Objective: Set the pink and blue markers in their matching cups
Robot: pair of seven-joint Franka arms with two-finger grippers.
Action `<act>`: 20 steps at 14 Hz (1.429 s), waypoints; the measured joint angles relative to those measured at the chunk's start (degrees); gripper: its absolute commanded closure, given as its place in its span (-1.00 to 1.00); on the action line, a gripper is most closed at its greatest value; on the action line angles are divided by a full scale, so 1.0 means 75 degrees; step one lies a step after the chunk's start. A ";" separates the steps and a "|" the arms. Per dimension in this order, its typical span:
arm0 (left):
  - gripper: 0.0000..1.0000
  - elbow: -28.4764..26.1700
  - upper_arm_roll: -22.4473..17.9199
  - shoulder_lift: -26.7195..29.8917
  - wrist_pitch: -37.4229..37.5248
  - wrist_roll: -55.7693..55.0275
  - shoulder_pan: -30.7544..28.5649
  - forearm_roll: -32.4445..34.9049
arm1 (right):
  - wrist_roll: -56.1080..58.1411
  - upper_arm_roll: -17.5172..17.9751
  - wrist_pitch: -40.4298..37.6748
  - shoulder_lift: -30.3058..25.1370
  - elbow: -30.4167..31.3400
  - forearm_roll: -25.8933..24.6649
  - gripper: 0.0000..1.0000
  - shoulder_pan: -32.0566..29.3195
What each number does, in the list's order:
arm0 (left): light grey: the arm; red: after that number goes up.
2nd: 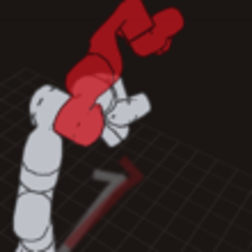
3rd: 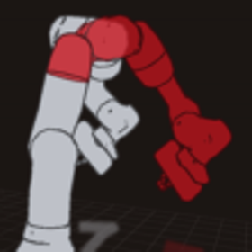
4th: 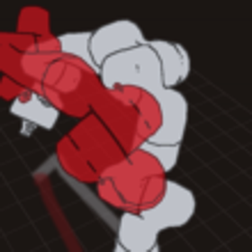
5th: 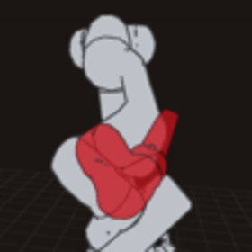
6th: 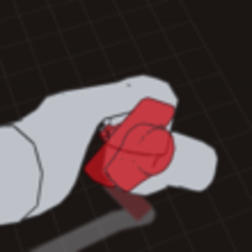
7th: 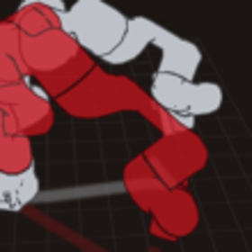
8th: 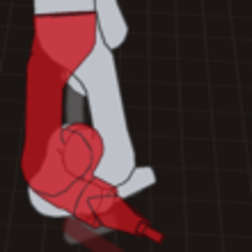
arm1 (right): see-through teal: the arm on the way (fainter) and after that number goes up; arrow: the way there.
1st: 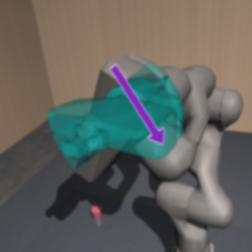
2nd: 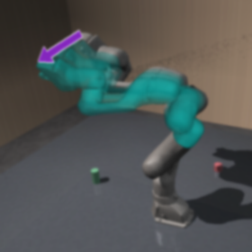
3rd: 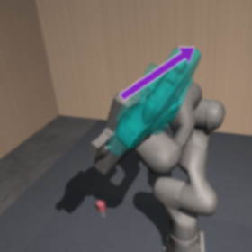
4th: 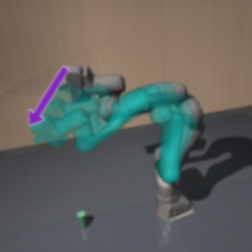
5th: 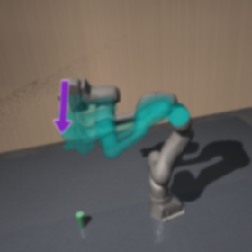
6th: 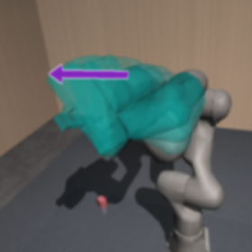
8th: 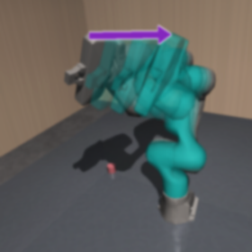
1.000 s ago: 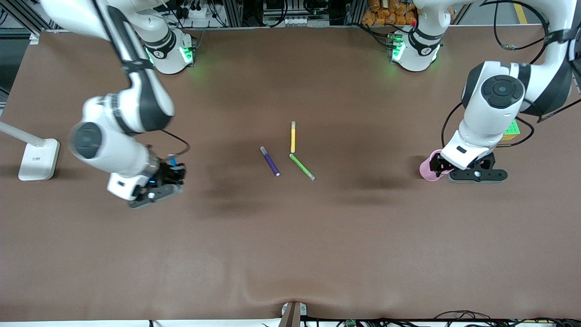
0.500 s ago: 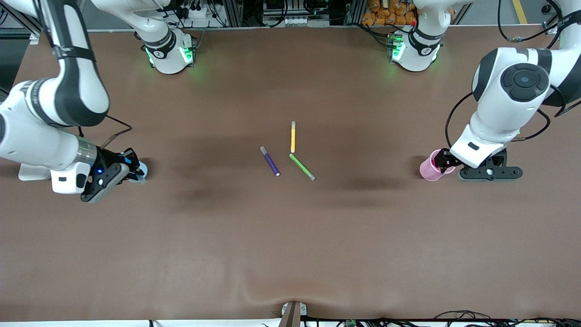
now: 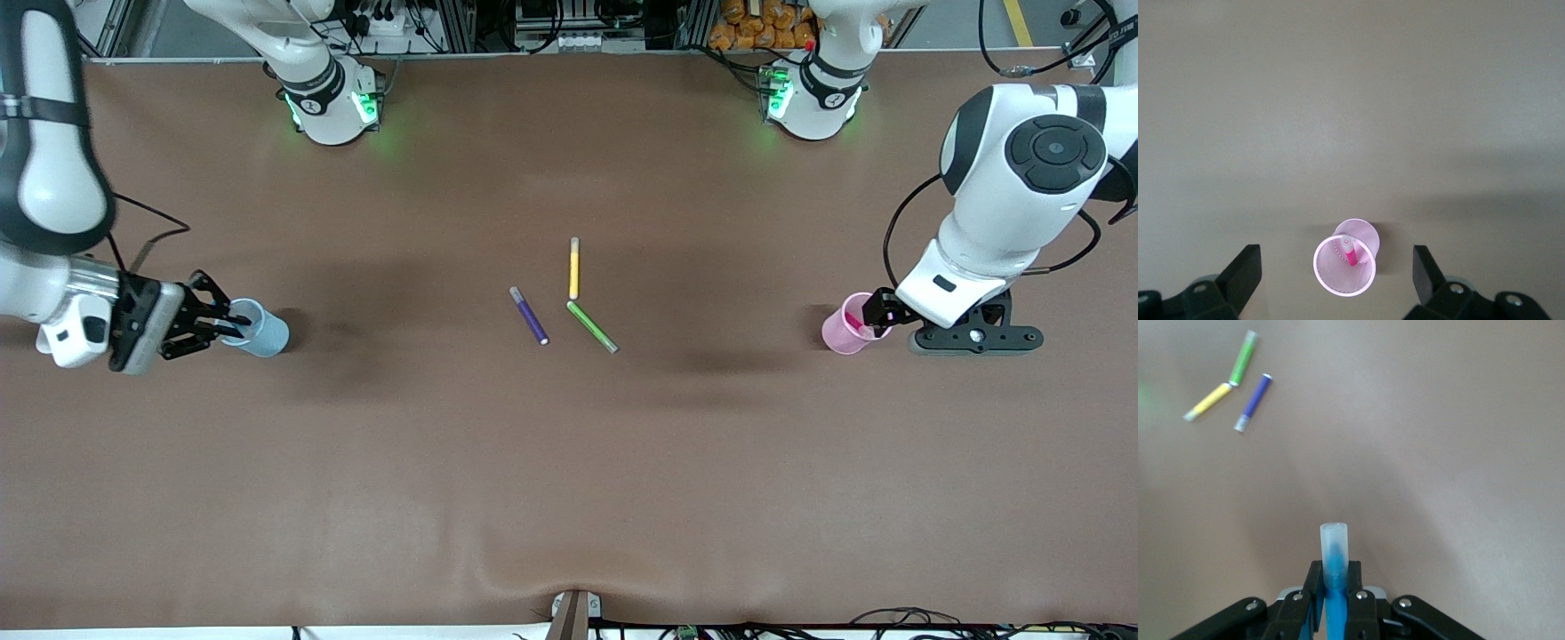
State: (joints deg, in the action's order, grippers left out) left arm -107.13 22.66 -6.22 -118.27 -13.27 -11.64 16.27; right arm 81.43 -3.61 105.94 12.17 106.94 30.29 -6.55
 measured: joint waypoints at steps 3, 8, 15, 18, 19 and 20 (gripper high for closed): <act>-1.00 0.0159 -0.0029 0.0000 0.0262 0.0349 -0.0039 0.0000 | 0.1689 -0.0001 -0.0189 0.0003 0.0278 0.0964 1.00 -0.0504; -1.00 0.0547 -0.0827 0.0007 0.0798 0.0881 0.0478 -0.0252 | 0.3347 0.0000 -0.0531 0.0296 0.0535 0.1615 1.00 -0.1107; -1.00 0.1722 -0.1948 0.0074 0.2466 0.1242 0.1473 -0.0896 | 0.4622 0.0001 -0.0528 0.0975 0.0737 0.2037 0.32 -0.1489; -1.00 0.1900 -0.2417 0.0182 0.2848 0.1623 0.1602 -0.1232 | 0.4740 0.0001 -0.0527 0.1147 0.0737 0.2082 -1.00 -0.1579; -1.00 0.1958 -0.2543 0.0246 0.3052 0.1720 0.1625 -0.1345 | 0.4746 0.0007 -0.0526 0.1147 0.0734 0.2087 -1.00 -0.1579; -1.00 0.2031 -0.2619 0.0330 0.3326 0.1820 0.1627 -0.1443 | 0.4745 0.0021 -0.0510 0.1143 0.0719 0.2094 -1.00 -0.1578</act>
State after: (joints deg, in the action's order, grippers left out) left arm -91.90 3.01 -3.74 -93.33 0.38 0.56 5.45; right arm 117.02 -3.45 102.12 20.74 112.34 45.99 -18.38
